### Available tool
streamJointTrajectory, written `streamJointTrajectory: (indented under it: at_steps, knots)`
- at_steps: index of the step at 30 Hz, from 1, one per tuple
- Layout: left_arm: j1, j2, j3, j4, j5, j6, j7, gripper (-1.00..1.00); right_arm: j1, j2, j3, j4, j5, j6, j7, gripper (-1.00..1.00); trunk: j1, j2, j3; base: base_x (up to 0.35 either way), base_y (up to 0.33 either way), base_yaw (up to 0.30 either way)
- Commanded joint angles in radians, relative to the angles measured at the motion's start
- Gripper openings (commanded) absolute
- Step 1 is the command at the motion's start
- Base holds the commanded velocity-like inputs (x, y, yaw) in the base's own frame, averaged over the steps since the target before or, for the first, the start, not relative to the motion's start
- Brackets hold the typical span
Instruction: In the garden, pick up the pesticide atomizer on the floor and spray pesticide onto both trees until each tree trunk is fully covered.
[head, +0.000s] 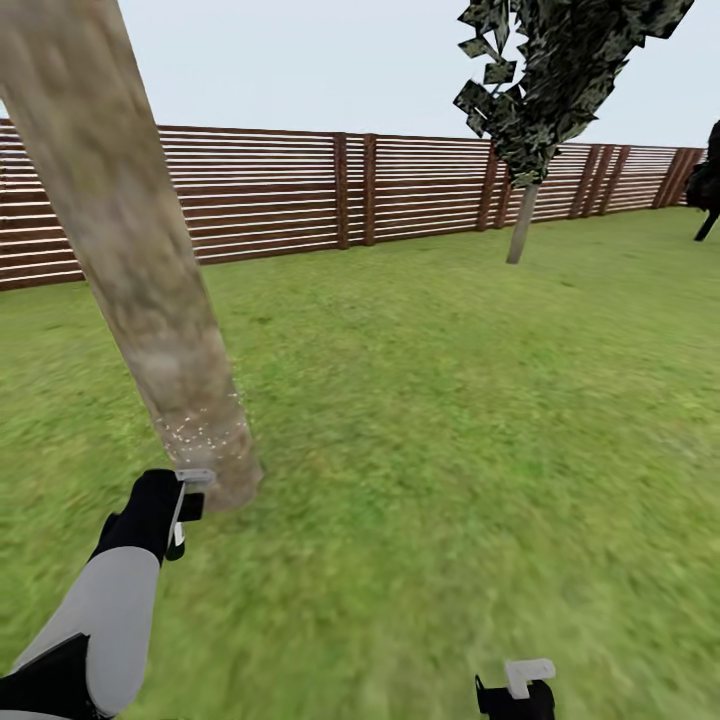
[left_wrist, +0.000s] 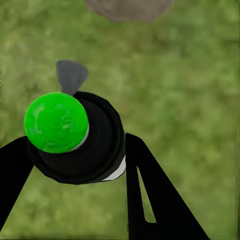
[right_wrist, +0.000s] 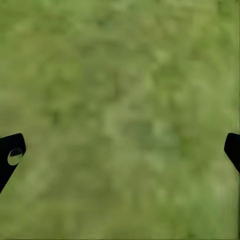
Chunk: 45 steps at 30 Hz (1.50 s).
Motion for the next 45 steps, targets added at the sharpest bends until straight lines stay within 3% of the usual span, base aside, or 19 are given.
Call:
streamJointTrajectory:
  at_steps: [1,19,31,45]
  knots:
    - [-0.001,-0.002,0.003,-0.001,-0.012,0.003,-0.01,-1.0,0.0,0.0,0.008,0.0,0.001,-0.001,-0.007,1.0,0.0,0.0,-0.001,0.18,-0.248,0.128]
    - [-0.001,-0.003,0.003,0.002,-0.013,0.003,-0.007,-1.0,0.0,-0.001,0.008,0.0,0.001,-0.001,-0.007,1.0,0.0,0.0,-0.001,0.138,-0.249,0.01]
    - [-0.001,0.001,0.002,0.0,-0.013,0.003,-0.004,-1.0,0.0,0.0,0.008,0.0,0.001,-0.001,-0.007,1.0,0.0,0.0,-0.001,0.1,-0.264,0.263]
    - [-0.016,-0.003,-0.001,-0.022,-0.013,0.009,-0.005,-1.0,0.0,0.0,0.008,0.0,0.001,-0.001,-0.007,1.0,0.0,0.0,-0.001,0.162,-0.154,0.12]
